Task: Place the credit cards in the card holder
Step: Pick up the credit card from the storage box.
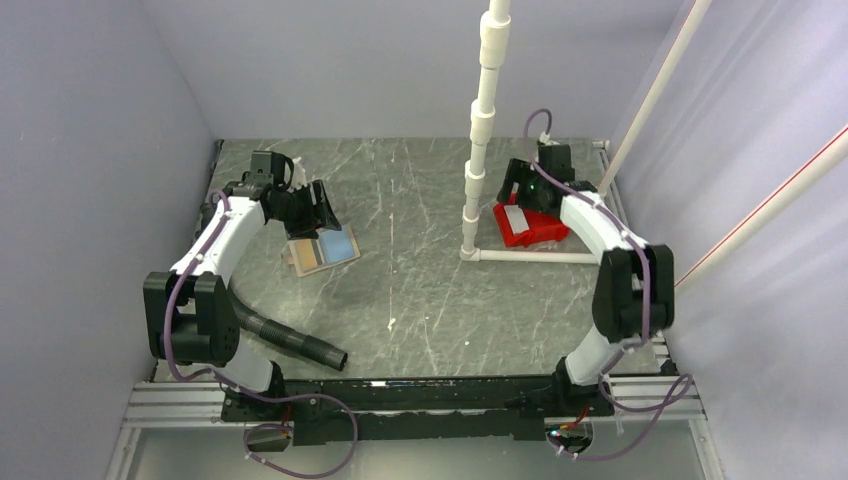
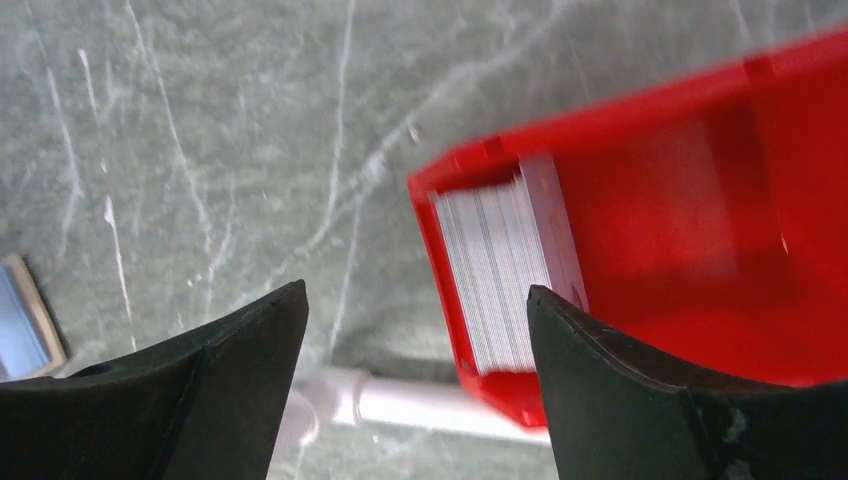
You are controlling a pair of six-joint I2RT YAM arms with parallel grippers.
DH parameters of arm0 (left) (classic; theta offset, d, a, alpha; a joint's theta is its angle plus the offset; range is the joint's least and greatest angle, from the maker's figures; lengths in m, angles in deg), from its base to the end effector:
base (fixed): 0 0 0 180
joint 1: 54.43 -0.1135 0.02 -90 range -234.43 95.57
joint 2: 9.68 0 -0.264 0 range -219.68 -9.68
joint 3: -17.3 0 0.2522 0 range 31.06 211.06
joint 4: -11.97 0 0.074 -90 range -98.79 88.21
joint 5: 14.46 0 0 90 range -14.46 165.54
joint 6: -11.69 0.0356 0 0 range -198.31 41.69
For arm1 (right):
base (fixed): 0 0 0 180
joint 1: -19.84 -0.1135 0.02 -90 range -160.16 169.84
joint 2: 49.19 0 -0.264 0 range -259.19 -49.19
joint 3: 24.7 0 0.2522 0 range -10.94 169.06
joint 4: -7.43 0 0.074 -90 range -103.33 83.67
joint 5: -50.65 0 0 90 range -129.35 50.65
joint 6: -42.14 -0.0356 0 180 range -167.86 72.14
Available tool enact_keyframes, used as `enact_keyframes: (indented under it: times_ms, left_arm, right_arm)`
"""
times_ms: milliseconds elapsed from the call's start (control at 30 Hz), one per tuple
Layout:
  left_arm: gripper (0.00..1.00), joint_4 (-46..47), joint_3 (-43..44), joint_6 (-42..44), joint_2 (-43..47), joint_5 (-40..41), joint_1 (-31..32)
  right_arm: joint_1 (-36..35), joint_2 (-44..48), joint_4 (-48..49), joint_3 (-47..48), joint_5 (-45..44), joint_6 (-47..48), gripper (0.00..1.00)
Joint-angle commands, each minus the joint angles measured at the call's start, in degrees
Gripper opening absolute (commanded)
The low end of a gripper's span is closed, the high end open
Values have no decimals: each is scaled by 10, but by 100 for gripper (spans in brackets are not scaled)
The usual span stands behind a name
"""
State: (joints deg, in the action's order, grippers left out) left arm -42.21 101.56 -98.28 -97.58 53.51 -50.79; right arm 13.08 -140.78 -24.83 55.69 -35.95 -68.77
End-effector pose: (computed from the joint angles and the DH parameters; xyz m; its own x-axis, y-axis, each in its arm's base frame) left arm 0.3175 -0.0336 0.2707 -0.8821 -0.2611 -0.3921 -0.0458 0.8759 -0.4803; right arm 0.3515 0.0438 0.2531 -0.6953 0.2764 -0.6635 0.0941 0.9502 0.2972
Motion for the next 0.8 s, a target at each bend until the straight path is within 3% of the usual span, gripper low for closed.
enact_keyframes:
  times_ms: [0, 533, 767]
  left_arm:
    - [69, 13, 0, 18, 12, -23, 5]
    - [69, 15, 1, 19, 3, -31, 5]
    - [69, 15, 0, 19, 1, -32, 5]
  right_arm:
    - [7, -72, -15, 97, 69, 25, 84]
    - [36, -170, -9, 110, 65, 65, 91]
    - [41, -179, 12, 99, 147, 39, 89]
